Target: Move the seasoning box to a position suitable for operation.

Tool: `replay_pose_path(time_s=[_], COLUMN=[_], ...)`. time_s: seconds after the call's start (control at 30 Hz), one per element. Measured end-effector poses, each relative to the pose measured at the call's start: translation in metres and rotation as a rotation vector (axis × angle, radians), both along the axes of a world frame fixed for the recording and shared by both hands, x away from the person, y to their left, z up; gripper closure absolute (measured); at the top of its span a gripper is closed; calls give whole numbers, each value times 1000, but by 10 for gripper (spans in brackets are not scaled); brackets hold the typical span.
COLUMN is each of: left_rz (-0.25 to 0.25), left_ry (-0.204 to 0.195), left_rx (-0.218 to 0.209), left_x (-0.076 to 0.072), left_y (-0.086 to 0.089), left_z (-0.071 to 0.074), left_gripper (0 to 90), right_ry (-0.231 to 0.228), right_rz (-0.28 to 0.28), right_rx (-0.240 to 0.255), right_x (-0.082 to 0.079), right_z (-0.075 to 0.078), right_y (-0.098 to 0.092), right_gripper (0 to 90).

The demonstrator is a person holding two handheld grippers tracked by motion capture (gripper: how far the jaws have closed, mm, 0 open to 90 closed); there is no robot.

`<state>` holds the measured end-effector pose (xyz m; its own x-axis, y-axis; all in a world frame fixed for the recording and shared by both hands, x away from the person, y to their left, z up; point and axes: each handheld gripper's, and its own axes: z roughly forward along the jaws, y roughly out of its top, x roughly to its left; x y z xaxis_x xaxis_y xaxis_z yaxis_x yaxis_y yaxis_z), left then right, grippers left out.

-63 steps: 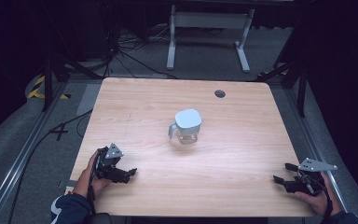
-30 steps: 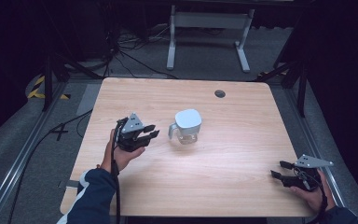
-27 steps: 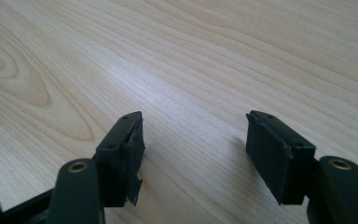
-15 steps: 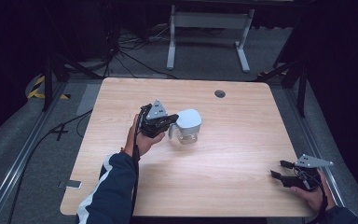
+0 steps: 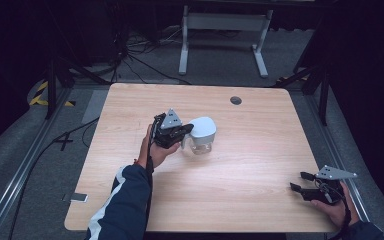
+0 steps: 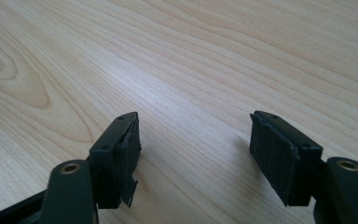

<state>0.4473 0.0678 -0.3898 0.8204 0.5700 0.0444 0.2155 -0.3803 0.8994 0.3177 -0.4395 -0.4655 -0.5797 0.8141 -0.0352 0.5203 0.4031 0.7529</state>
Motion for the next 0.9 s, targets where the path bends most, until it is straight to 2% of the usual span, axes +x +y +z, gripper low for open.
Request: replay_pose_path(time_s=[0.47,0.57,0.63,0.9], left_rz=[0,-2,2,-3], left_ry=[-6,-11,-6,-10], left_rx=[-17,-10,-21,-17], left_x=[-1,-2,-3,-3], left_y=[1,3,3,4], left_z=[-2,-2,-3,-3], left_gripper=[899,899,899,899], right_ry=[3,1,2,8], right_rz=[-2,-1,-1,2], right_rx=[4,2,2,-5], right_x=[0,0,0,0], right_z=[0,0,0,1], right_y=[0,0,0,1], right_gripper=[332,332,332,335])
